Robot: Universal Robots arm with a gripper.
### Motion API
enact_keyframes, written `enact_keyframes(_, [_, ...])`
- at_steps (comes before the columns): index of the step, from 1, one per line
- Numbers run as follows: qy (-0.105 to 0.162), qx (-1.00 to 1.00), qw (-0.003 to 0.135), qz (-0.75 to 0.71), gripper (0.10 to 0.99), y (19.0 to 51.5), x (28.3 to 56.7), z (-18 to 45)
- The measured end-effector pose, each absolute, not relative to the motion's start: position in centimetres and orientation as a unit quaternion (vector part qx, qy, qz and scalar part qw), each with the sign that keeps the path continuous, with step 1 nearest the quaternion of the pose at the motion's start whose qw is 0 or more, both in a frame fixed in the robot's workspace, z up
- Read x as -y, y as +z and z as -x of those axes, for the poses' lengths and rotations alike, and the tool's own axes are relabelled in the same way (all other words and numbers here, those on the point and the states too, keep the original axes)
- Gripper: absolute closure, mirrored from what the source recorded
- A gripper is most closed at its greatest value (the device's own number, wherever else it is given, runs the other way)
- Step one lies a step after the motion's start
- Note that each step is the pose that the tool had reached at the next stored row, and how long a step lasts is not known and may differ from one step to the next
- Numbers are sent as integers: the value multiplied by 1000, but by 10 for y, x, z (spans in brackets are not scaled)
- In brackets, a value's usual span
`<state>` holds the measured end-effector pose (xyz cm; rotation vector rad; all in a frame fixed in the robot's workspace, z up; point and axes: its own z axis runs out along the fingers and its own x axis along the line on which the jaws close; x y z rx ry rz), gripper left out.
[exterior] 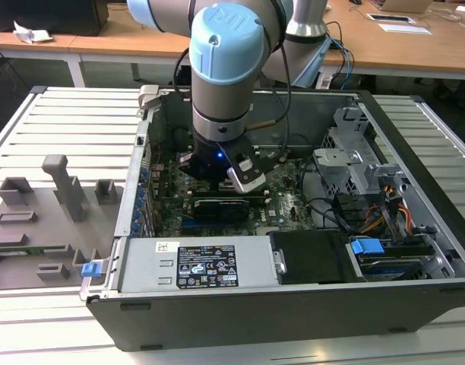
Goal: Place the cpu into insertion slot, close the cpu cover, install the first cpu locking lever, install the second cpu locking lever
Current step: 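Install the second cpu locking lever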
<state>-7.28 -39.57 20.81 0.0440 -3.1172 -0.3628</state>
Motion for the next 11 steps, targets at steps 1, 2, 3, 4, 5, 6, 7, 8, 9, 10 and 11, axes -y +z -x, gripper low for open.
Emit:
enact_keyframes(1, [-117,993,1,-14,980,207,396,73])
enact_keyframes(2, [-118,993,1,-14,980,206,396,74])
enact_keyframes(3, [-119,993,1,-14,980,205,396,75])
enact_keyframes(4, [-119,993,1,-14,980,204,396,75])
enact_keyframes(5, [-120,993,1,-14,980,204,396,75])
enact_keyframes(6, [-121,993,1,-14,980,203,395,75])
enact_keyframes(7, [-122,992,1,-14,980,202,395,76])
enact_keyframes(8, [-124,992,1,-14,980,201,394,76])
enact_keyframes(9, [-125,992,1,-14,980,200,394,76])
enact_keyframes(10, [-128,992,1,-14,980,199,393,77])
enact_keyframes(11, [-131,991,1,-14,980,198,392,78])
